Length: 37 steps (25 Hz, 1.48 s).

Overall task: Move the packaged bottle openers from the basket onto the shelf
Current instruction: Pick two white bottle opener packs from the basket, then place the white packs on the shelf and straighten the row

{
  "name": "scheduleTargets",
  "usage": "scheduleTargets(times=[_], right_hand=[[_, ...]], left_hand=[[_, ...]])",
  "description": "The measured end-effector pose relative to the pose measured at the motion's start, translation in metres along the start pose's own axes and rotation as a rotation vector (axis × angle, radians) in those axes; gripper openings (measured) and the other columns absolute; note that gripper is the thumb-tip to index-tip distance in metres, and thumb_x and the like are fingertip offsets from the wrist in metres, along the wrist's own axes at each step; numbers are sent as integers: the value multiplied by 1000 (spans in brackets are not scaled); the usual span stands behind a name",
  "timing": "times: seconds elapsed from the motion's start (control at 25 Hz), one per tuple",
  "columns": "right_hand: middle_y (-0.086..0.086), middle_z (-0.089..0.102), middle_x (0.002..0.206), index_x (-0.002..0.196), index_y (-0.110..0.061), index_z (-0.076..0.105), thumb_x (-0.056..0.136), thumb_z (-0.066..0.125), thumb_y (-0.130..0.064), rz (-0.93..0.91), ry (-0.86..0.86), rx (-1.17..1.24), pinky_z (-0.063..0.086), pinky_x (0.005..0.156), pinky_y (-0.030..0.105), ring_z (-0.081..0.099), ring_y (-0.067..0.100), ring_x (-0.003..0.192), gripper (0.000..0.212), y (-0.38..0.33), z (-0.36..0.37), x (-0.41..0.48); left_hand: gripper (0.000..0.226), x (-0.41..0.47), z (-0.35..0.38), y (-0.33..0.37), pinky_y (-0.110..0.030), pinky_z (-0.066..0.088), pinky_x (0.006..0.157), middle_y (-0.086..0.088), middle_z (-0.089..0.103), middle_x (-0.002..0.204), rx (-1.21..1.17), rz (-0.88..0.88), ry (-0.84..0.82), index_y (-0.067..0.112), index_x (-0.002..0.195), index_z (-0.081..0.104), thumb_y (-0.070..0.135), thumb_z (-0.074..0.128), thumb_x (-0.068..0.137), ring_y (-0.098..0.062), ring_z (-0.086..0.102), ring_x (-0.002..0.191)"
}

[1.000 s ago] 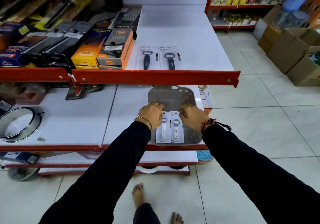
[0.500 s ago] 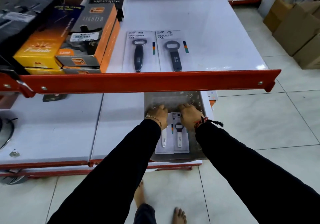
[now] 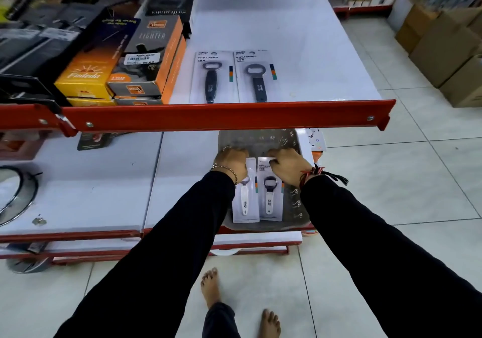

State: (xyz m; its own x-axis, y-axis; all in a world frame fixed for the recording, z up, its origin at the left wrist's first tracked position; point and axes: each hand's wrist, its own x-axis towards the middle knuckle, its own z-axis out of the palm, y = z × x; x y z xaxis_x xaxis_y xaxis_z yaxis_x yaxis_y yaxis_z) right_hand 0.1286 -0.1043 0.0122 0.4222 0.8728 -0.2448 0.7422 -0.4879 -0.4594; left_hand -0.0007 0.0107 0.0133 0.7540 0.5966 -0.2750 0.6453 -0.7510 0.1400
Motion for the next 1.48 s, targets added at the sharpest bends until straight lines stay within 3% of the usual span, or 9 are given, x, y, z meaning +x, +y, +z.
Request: scheduleTargets(times=[0.08, 0.2, 0.44, 0.8, 1.0, 1.12, 1.2, 1.36, 1.48], right_hand=[[18, 72, 100, 126, -17, 61, 89, 40, -13, -27, 78, -47, 55, 67, 34, 70, 36, 82, 43, -7, -3, -21], [19, 68, 109, 130, -14, 58, 93, 40, -10, -79, 254, -91, 49, 63, 33, 66, 35, 87, 42, -15, -15, -54], [16, 60, 122, 132, -14, 52, 95, 36, -10, -169, 423, -107, 50, 74, 42, 58, 39, 104, 41, -34, -60, -131], [4, 55, 101, 111, -13, 52, 94, 34, -15, -291, 642, -87, 47, 72, 41, 51, 26, 92, 24, -64, -141, -196], [0, 45, 91, 98, -15, 46, 95, 33, -11, -356, 761, -59, 32, 68, 34, 42, 21, 80, 13, -76, -220, -185], [4, 45, 87, 90, -14, 40, 95, 33, -10, -354, 795, -82, 34, 69, 37, 45, 26, 79, 9, -79, -267, -162], [9, 52, 92, 96, -8, 47, 94, 32, -11, -331, 804, -83, 42, 74, 40, 52, 31, 86, 16, -77, -292, -140], [25, 64, 116, 115, 2, 57, 91, 34, -7, -272, 700, -84, 50, 87, 44, 60, 40, 105, 34, -67, -310, -88], [21, 67, 111, 114, -4, 60, 90, 36, -4, -202, 556, -28, 43, 76, 32, 64, 35, 97, 33, -50, -302, -49]], left_hand=[[37, -22, -6, 6, -38, 51, 94, -13, 67, 125, 48, 17, 116, 11, 121, 64, 12, 65, 84, -34, 61, 115], [40, -56, -18, 15, -38, 50, 92, -14, 67, 123, 34, 27, 244, 7, 122, 62, 9, 64, 83, -33, 60, 114], [40, -124, -56, 39, -39, 45, 99, -14, 62, 129, -69, 59, 343, 7, 127, 57, 8, 58, 87, -33, 52, 121], [37, -181, -149, 83, -37, 48, 94, -10, 65, 120, -23, 170, 644, 9, 125, 57, 3, 45, 90, -28, 56, 110], [47, -175, -232, 97, -38, 46, 97, -14, 62, 124, -28, 150, 588, 6, 129, 54, 17, 68, 86, -33, 52, 118], [47, -151, -278, 108, -40, 48, 99, -16, 62, 125, -6, 146, 601, 5, 130, 53, 13, 66, 85, -33, 51, 122], [48, -127, -306, 116, -41, 49, 97, -17, 63, 124, 24, 124, 585, 5, 129, 54, 13, 67, 85, -34, 52, 122], [46, -74, -327, 129, -42, 49, 102, -19, 59, 131, 103, 80, 451, 4, 135, 50, 11, 58, 90, -35, 53, 124], [43, -36, -315, 131, -40, 49, 102, -19, 58, 134, 79, 63, 372, 6, 135, 53, 4, 48, 92, -35, 55, 124]])
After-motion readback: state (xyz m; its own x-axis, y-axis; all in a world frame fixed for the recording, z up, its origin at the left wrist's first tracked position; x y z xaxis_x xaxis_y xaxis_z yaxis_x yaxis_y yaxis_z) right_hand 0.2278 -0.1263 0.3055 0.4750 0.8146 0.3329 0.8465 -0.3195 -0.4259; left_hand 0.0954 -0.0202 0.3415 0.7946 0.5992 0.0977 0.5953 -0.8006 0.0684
